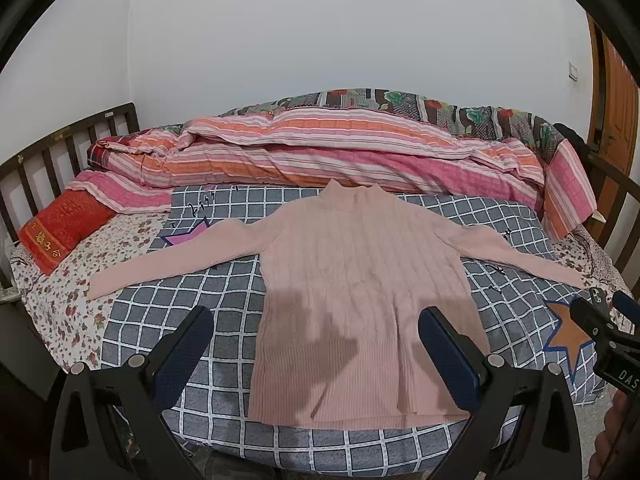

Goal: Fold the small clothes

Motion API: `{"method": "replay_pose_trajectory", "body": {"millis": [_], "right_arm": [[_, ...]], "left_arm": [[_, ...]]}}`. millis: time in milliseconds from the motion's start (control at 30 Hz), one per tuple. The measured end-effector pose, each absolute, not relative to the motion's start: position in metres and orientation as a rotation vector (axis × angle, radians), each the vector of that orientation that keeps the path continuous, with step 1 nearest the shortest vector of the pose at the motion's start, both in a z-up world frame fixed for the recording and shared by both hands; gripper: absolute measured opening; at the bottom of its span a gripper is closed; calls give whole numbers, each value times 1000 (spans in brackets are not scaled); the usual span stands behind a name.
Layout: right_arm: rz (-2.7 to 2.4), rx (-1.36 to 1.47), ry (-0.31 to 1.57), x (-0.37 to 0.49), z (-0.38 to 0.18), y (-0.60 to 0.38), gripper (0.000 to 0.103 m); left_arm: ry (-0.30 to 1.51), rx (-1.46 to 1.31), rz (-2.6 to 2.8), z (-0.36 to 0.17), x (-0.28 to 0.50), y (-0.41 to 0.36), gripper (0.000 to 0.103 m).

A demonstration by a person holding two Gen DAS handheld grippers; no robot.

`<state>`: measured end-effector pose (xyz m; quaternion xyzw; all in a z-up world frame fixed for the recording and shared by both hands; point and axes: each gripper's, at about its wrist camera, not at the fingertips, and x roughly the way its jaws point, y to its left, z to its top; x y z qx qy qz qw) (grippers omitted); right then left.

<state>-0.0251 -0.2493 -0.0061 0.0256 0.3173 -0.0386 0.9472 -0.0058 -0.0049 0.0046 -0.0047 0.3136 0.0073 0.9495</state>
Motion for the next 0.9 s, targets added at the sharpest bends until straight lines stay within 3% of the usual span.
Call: {"method": "replay_pose_trajectory", "body": {"millis": [900], "right_arm": [[-78, 50, 644, -26, -6, -247, 103]], "left_arm": [[638, -10, 18, 6, -6, -4, 103]]}}
